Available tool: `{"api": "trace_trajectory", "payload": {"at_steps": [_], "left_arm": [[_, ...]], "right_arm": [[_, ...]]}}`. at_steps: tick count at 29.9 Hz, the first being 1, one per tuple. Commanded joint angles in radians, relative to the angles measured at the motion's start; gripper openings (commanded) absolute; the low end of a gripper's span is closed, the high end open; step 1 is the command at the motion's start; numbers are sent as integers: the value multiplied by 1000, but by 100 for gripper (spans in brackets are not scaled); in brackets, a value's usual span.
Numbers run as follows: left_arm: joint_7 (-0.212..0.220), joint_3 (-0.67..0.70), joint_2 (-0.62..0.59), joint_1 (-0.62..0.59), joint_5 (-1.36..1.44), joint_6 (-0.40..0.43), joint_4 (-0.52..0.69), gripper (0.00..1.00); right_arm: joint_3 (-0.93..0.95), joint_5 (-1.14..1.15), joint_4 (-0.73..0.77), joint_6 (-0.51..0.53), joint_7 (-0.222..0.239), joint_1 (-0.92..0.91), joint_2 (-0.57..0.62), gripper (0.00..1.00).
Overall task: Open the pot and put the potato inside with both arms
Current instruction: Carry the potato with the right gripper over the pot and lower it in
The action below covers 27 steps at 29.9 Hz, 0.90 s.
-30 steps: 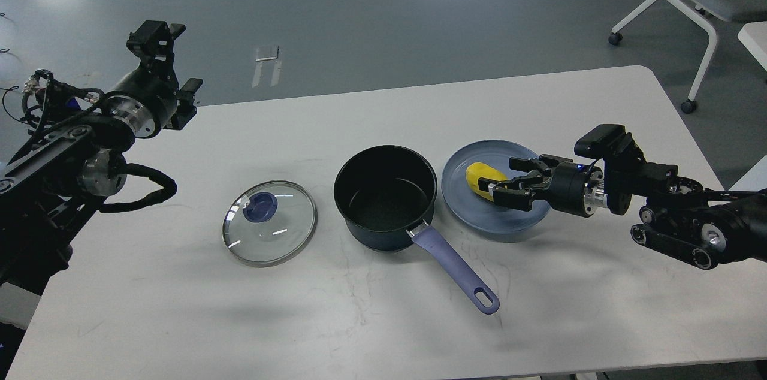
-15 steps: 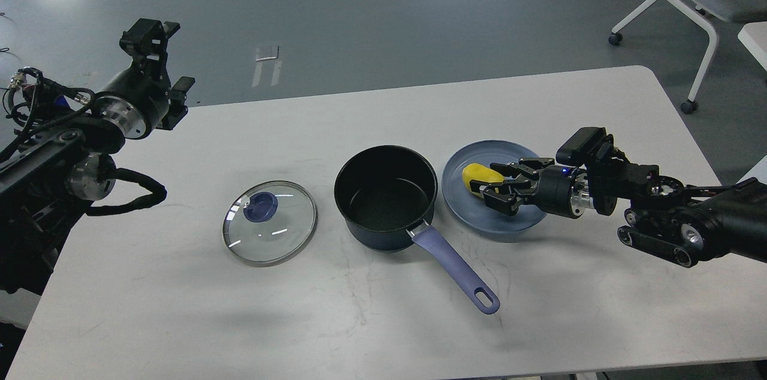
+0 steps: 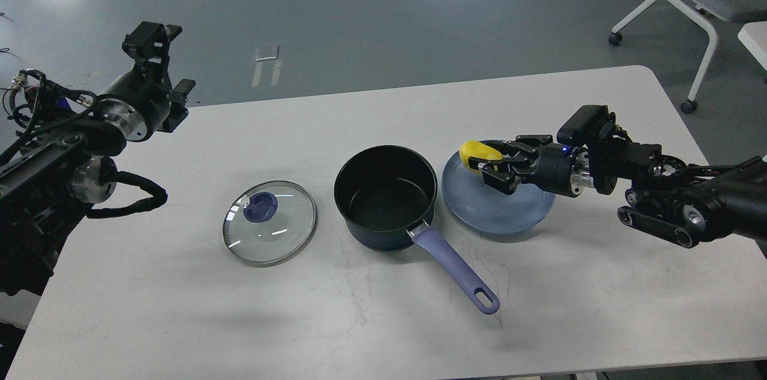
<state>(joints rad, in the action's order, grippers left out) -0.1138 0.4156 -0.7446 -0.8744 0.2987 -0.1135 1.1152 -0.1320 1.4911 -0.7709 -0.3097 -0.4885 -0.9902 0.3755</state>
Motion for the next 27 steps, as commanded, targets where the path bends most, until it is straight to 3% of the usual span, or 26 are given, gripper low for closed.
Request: {"api": "trace_trajectory", "payload": {"at_steps": [1, 4, 15, 17, 19, 21, 27], "left_arm": [[0, 0, 4, -1, 0, 0, 0, 98], [0, 0, 4, -2, 2, 0, 0, 98], [16, 8, 7, -2, -12, 12, 0, 98], [16, 14, 7, 0, -16, 28, 0, 98], [16, 18, 2, 0, -21, 51, 0, 98], [17, 25, 2, 0, -21, 55, 0, 98], [28, 51, 8, 0, -74, 58, 0, 98]], "right_arm": [[0, -6, -25, -2, 0, -97, -6, 42], [0, -12, -30, 1, 0, -134, -35, 42], [-96, -60, 44, 6, 0, -104, -320, 43], [-113, -69, 50, 7, 0, -102, -331, 51], [-129, -87, 42, 6, 0, -96, -331, 85], [-129, -89, 42, 7, 0, -94, -330, 100], [-115, -95, 39, 7, 0, -100, -311, 100]]}}
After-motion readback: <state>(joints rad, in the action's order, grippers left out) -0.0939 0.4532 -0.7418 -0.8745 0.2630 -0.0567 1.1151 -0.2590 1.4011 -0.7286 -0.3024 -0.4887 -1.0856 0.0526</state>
